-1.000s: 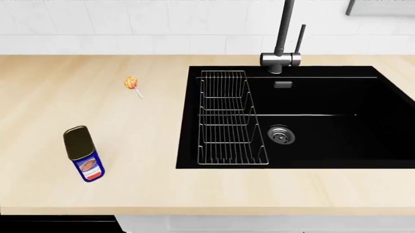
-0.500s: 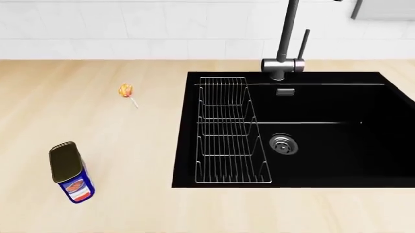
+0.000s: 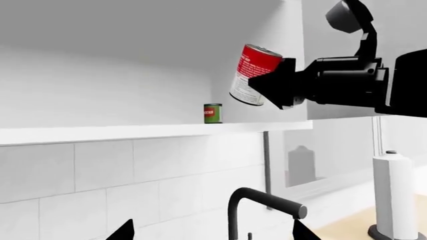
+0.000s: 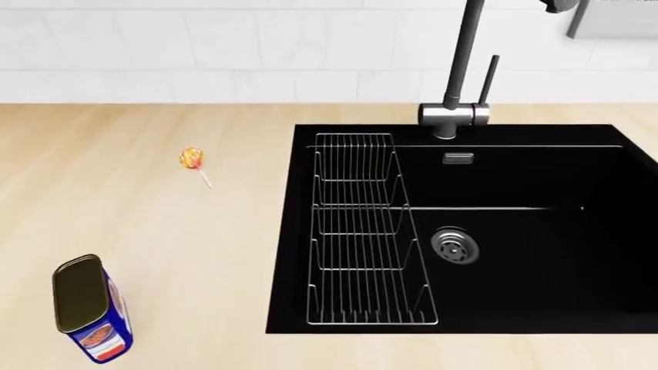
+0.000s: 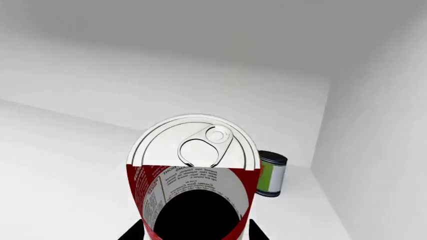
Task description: Pick the cans from the counter and place them in their designated side in the cabinet.
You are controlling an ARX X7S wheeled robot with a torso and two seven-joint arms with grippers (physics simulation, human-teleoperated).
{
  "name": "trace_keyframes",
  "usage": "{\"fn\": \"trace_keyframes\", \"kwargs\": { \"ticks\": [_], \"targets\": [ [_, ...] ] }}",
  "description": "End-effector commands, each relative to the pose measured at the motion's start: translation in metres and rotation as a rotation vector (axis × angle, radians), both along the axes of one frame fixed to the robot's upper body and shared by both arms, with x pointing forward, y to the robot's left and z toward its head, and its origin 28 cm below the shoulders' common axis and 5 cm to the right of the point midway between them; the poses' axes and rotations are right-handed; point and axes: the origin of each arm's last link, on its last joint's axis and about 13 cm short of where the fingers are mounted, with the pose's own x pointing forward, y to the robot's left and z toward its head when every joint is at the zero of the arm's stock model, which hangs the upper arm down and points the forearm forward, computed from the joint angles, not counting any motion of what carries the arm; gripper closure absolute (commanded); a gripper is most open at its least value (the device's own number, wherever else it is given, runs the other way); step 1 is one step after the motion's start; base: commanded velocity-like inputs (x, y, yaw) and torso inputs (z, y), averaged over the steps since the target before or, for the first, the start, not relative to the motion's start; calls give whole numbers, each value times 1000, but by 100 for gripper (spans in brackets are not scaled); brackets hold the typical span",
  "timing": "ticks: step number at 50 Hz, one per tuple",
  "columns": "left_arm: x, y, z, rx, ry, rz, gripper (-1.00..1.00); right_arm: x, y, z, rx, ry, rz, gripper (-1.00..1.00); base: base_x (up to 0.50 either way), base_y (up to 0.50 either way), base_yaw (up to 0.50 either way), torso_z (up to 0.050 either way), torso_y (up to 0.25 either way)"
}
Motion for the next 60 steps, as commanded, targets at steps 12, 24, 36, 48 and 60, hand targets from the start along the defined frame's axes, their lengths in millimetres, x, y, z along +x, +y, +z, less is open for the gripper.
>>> {"fn": "trace_keyframes", "kwargs": {
  "ticks": [12,24,36,48,60],
  "targets": [
    [-3,0,1,1,-7,2,-100,-2,0,3,-6,-15,1,100,159,0,0,0,0],
    [-1,0,1,3,-5,-3,-100,-2,0,3,-6,-15,1,100,192,0,0,0,2],
    [-1,0,1,6,-8,-2,-100,-2,0,3,-6,-15,1,100,191,0,0,0,1],
    [-3,1,0,6,-9,-1,-100,-2,0,3,-6,-15,1,-100,147,0,0,0,1],
    [-6,1,0,4,-7,3,-100,-2,0,3,-6,-15,1,-100,0,0,0,0,0]
  ]
}}
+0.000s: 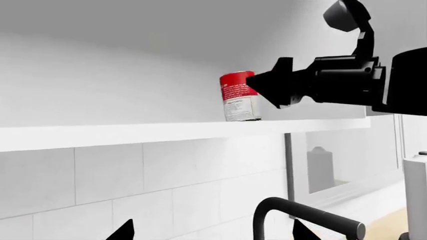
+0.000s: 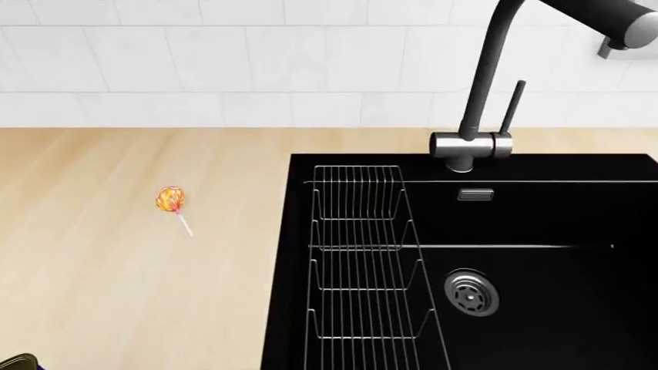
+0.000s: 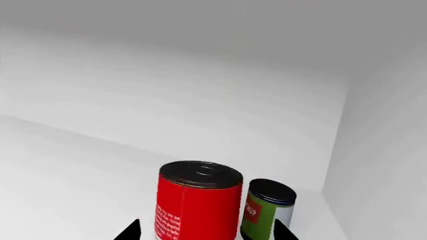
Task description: Pick the cans from the counter and place them in their designated side in the cabinet.
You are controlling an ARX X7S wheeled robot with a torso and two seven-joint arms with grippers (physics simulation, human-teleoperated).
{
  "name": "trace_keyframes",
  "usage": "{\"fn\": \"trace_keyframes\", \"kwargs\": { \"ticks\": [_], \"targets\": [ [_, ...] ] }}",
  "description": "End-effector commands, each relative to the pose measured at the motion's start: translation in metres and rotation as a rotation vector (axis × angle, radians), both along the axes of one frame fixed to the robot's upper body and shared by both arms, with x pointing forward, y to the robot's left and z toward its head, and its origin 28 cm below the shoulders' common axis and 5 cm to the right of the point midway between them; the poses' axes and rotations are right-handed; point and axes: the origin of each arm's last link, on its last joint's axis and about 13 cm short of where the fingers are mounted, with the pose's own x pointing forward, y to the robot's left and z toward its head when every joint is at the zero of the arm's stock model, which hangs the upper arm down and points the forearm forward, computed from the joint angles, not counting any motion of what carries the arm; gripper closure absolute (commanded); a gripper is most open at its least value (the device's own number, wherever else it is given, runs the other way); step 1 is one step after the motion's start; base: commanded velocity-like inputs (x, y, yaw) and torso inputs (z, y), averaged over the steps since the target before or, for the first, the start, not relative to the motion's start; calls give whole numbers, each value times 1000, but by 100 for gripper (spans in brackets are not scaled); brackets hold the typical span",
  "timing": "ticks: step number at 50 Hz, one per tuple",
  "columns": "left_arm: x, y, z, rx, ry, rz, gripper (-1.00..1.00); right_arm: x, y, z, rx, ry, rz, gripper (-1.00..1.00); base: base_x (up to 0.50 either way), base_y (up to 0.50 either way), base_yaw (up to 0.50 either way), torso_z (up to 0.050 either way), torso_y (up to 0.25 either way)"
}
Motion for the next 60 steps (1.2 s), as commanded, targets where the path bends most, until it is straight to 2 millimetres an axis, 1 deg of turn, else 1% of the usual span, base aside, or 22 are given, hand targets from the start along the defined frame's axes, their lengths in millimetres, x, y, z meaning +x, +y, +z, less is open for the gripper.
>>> {"fn": "trace_keyframes", "kwargs": {
  "ticks": [1,19,27,40,52,60],
  "targets": [
    [-2,0,0,-1,1,2,-100,-1,0,1,-1,-5,0,-100,0,0,0,0,0],
    [2,1,-1,-6,-2,4,-100,-1,0,1,-1,-5,0,-100,-5,0,0,0,0],
    [-1,1,2,-10,-4,3,-100,-1,0,1,-1,-5,0,-100,-215,0,0,0,1],
    [1,2,-1,-17,-4,5,-100,-1,0,1,-1,-5,0,-100,-258,0,0,0,0],
    [-3,2,-2,-20,-7,3,-100,-1,0,1,-1,-5,0,-100,-244,309,0,0,0],
    [-1,1,-3,-22,-4,1,-100,-1,0,1,-1,-5,0,-100,-269,345,0,0,0]
  ]
}}
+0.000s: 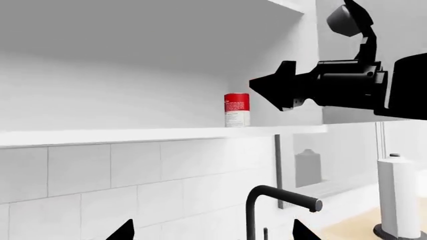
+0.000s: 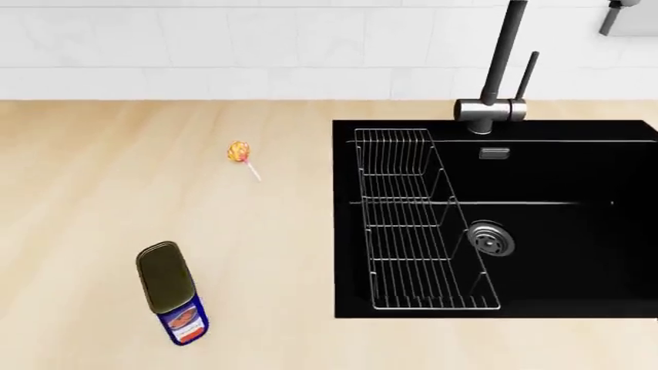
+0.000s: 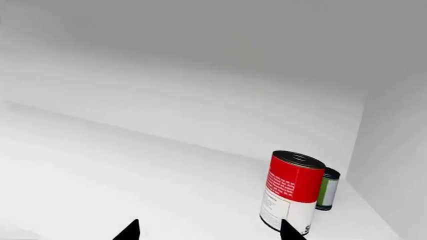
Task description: Pick the cans from the counter and place them in their designated side in the cabinet.
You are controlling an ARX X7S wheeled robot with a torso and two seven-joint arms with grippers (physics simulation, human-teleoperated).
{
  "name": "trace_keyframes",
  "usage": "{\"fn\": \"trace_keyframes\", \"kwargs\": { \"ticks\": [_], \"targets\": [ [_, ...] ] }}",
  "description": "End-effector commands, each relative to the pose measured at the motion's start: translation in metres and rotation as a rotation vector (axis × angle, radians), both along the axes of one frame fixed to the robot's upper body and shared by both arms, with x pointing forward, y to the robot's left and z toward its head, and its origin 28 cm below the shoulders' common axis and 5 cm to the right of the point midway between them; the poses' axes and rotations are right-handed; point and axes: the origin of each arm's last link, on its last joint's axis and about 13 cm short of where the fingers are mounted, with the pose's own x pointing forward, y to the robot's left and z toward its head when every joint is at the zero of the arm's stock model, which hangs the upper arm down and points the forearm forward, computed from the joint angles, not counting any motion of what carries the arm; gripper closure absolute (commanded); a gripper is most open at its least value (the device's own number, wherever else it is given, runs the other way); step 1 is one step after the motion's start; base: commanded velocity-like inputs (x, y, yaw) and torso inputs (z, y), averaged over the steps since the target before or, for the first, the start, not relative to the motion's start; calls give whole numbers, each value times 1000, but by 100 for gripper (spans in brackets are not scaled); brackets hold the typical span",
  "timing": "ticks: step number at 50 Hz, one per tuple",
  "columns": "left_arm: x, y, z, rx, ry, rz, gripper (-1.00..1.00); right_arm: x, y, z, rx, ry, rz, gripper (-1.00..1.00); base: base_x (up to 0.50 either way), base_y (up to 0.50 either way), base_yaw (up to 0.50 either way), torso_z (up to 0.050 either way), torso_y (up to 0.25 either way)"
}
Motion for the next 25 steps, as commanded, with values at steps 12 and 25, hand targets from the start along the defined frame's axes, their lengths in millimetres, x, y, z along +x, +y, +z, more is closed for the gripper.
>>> {"fn": "trace_keyframes", "kwargs": {
  "ticks": [12,25],
  "targets": [
    [1,-1,0,0,2,-6,-100,0,0,0,0,0,1,-100,-329,313,0,0,0],
    [4,-2,-2,-6,7,-12,-100,26,-37,-7,87,-120,-313,-100,-331,222,0,0,0]
  ]
}}
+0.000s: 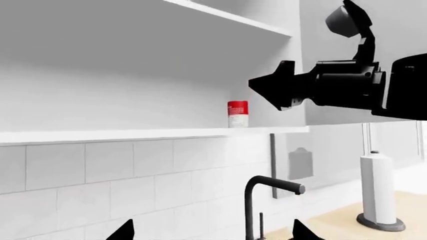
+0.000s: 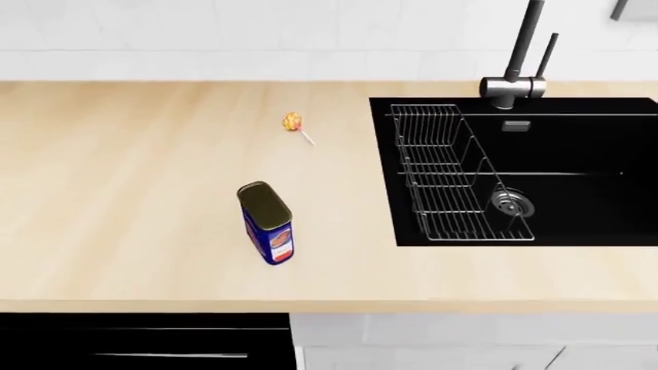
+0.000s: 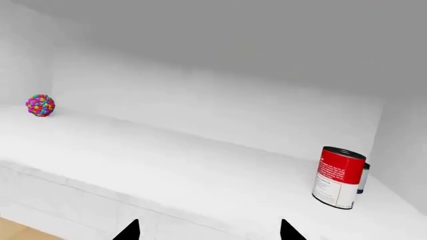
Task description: Pick the cans from the counter and place them in their designated side in the cabinet.
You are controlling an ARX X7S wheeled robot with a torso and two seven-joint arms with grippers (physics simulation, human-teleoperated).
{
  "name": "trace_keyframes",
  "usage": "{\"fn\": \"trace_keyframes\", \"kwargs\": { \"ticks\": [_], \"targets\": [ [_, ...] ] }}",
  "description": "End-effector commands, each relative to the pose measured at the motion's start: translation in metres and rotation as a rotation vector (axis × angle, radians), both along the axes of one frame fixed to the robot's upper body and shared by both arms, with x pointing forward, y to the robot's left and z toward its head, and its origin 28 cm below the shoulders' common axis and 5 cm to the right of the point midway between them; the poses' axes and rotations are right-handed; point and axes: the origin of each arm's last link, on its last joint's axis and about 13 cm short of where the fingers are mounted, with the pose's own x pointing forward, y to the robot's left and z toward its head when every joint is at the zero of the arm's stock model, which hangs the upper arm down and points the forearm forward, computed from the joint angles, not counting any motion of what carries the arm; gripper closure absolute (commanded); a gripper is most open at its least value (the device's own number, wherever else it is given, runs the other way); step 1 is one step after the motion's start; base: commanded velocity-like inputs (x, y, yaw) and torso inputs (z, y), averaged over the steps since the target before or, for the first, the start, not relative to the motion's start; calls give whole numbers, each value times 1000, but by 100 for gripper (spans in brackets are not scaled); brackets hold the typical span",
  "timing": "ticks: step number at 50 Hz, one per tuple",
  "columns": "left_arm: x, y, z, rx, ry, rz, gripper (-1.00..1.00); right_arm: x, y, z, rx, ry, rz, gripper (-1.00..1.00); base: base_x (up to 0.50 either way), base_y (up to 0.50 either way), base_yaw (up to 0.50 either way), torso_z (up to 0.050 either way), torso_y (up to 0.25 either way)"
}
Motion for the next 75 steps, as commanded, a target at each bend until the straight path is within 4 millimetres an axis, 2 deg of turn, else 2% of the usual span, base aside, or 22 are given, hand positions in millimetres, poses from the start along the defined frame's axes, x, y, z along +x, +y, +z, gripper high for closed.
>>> {"fn": "trace_keyframes", "kwargs": {
  "ticks": [1,12,14,16,18,20,23,25,27,31,32,37,42,48,53,59,70,75],
  "targets": [
    [4,0,-3,-7,5,-9,-100,24,-36,-3,83,-172,-310,-100,-62,47,0,0,0],
    [9,-1,-6,-24,13,-4,-100,42,-42,-15,47,-208,-139,-100,-1,0,0,0,0],
    [10,-1,-7,-29,17,-2,-100,60,-43,-63,66,8,-104,-100,0,0,0,0,0],
    [12,-1,-9,-35,21,1,-100,52,-41,-85,71,43,-75,-100,0,0,0,0,0],
    [14,0,-10,-41,25,2,-100,32,-36,-95,69,-19,-43,-100,0,0,0,0,0],
    [17,0,-12,-47,28,2,-100,3,-29,-103,59,-131,-11,-100,0,0,0,0,0],
    [19,1,-15,-56,34,4,-100,-14,-25,-127,59,-125,24,-100,0,0,0,0,0],
    [19,2,-16,-62,36,6,-100,-16,-25,-140,57,-112,45,-100,0,0,0,0,0],
    [20,2,-17,-64,38,10,-100,-18,-10,-148,30,-91,151,-100,0,0,0,0,0],
    [23,3,-20,-70,43,12,-100,-41,-35,-173,26,-54,155,-100,0,0,0,0,0],
    [24,3,-21,-72,45,12,-100,-45,-36,-182,38,-45,101,-100,0,0,0,0,0],
    [31,3,-25,-76,54,14,-100,-39,-34,-225,21,47,133,-100,0,0,0,0,0],
    [33,4,-28,-77,61,23,-100,-40,-30,-254,-2,107,162,-100,0,0,0,0,0],
    [32,6,-31,-78,67,44,-100,-42,-24,-278,-38,161,207,-100,0,0,0,0,0],
    [24,5,-28,-80,70,55,-100,-43,-15,-296,-74,196,249,-100,0,0,0,0,0],
    [18,5,-25,-83,74,57,-100,-36,7,-315,-103,220,282,-100,0,0,0,0,0],
    [20,5,-27,-89,83,57,-100,-35,41,-340,-147,283,353,-100,0,0,0,0,0],
    [24,6,-29,-88,89,58,-100,-34,51,-341,-162,281,377,-100,0,0,0,0,0]
  ]
}}
